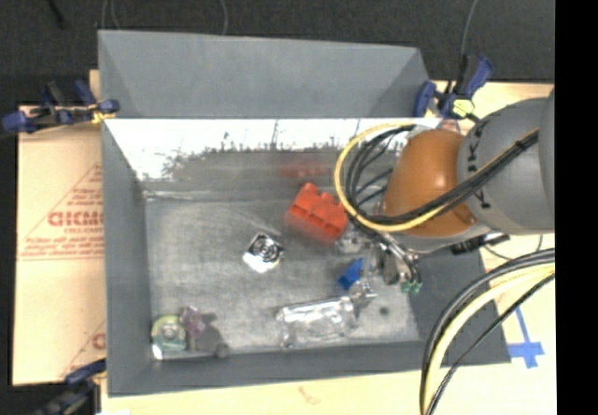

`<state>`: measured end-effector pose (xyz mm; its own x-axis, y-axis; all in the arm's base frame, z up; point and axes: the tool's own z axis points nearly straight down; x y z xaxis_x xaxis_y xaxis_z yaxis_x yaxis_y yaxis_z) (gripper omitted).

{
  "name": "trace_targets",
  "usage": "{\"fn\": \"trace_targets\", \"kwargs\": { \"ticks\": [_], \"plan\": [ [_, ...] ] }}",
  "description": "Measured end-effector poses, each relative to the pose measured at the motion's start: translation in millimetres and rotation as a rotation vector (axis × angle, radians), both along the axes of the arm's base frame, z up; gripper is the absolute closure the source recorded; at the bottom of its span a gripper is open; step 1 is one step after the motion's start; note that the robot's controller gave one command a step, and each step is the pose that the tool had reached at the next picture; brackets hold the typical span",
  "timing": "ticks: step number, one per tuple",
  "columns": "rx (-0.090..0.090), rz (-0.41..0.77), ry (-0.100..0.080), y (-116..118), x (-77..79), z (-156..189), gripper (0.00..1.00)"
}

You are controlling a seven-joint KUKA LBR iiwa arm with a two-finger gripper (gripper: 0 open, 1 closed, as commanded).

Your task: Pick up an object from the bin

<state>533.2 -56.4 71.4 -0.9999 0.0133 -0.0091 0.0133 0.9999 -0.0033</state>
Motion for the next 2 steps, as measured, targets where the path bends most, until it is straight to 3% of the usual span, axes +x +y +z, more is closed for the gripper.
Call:
{"fn": "trace_targets", "kwargs": {
  "ticks": [1, 2],
  "plan": [
    [0.0, 0.04, -0.002, -78, -32.7, 3, 0.0],
    [0.001, 0.056, -0.003, -19, 1.8, 2, 0.0]
  ]
}}
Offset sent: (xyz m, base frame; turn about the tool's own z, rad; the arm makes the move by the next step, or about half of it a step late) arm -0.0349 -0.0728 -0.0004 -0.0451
